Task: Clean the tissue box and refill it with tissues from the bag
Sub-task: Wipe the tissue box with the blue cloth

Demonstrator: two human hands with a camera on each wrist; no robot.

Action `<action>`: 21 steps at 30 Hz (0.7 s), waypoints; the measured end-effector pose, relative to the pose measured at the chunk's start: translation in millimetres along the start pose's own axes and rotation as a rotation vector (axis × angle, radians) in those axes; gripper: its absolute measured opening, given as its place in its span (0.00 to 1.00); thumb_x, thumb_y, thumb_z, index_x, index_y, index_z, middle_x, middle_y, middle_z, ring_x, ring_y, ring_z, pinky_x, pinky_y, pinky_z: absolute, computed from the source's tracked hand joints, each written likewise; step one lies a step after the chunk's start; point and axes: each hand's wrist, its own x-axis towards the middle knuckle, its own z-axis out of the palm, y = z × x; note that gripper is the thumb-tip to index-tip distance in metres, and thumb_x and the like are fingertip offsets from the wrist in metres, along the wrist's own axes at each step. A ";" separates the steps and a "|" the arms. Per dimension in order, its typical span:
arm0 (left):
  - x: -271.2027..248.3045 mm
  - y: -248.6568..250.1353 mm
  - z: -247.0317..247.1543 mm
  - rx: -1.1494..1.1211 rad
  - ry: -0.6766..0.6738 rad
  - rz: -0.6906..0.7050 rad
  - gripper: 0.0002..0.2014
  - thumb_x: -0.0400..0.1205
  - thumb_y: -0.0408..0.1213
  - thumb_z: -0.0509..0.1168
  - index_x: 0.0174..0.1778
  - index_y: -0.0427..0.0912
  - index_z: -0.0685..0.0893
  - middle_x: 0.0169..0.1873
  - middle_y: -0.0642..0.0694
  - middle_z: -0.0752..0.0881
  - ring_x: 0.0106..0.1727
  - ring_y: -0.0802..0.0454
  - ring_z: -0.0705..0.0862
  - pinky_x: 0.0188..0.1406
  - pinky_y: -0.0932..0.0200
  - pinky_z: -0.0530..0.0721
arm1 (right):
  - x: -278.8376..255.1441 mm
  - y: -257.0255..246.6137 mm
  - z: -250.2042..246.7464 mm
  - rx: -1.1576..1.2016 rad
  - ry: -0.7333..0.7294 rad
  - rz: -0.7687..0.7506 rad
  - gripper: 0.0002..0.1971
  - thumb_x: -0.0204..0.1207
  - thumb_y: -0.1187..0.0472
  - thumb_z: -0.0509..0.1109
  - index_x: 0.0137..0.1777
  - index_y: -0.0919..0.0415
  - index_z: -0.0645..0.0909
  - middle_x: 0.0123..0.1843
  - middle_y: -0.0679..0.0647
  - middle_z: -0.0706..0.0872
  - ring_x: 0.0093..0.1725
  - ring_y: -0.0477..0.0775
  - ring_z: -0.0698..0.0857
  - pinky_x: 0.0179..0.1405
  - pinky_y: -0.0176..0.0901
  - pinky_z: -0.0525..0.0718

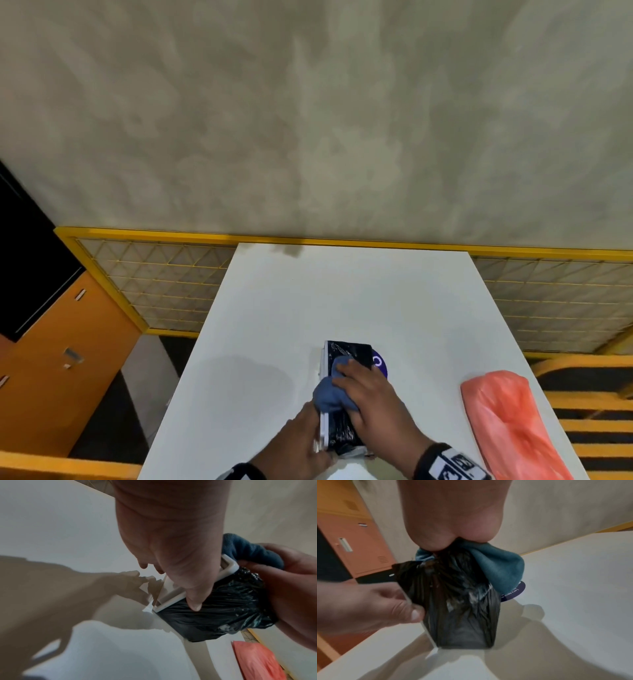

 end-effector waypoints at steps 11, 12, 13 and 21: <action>3.5 8.3 -13.1 -0.127 -0.084 -0.139 0.49 0.81 0.59 0.71 0.90 0.53 0.47 0.88 0.56 0.59 0.86 0.62 0.62 0.78 0.71 0.61 | 52.1 34.8 0.9 0.082 -0.006 0.193 0.22 0.69 0.74 0.61 0.62 0.61 0.82 0.60 0.54 0.83 0.60 0.52 0.79 0.62 0.36 0.73; 3.9 14.1 -18.0 -0.164 -0.078 -0.107 0.44 0.83 0.57 0.70 0.88 0.57 0.49 0.83 0.63 0.63 0.81 0.78 0.62 0.72 0.82 0.57 | 55.3 34.8 0.4 0.097 -0.001 0.204 0.20 0.69 0.74 0.61 0.59 0.60 0.83 0.55 0.53 0.83 0.56 0.52 0.79 0.57 0.37 0.74; 6.1 17.2 -21.3 -0.185 -0.083 -0.049 0.39 0.85 0.53 0.69 0.84 0.62 0.50 0.77 0.73 0.65 0.72 0.92 0.61 0.67 0.89 0.55 | 57.9 34.6 -0.6 0.108 0.007 0.220 0.18 0.70 0.74 0.61 0.57 0.60 0.83 0.52 0.53 0.83 0.53 0.52 0.79 0.53 0.40 0.75; 11.7 4.3 -19.2 -0.387 -0.048 -0.276 0.31 0.71 0.78 0.62 0.59 0.58 0.75 0.61 0.58 0.78 0.62 0.63 0.78 0.59 0.61 0.75 | 55.9 31.4 -14.4 0.387 0.058 0.456 0.10 0.79 0.64 0.64 0.55 0.51 0.81 0.53 0.46 0.83 0.54 0.44 0.81 0.52 0.39 0.79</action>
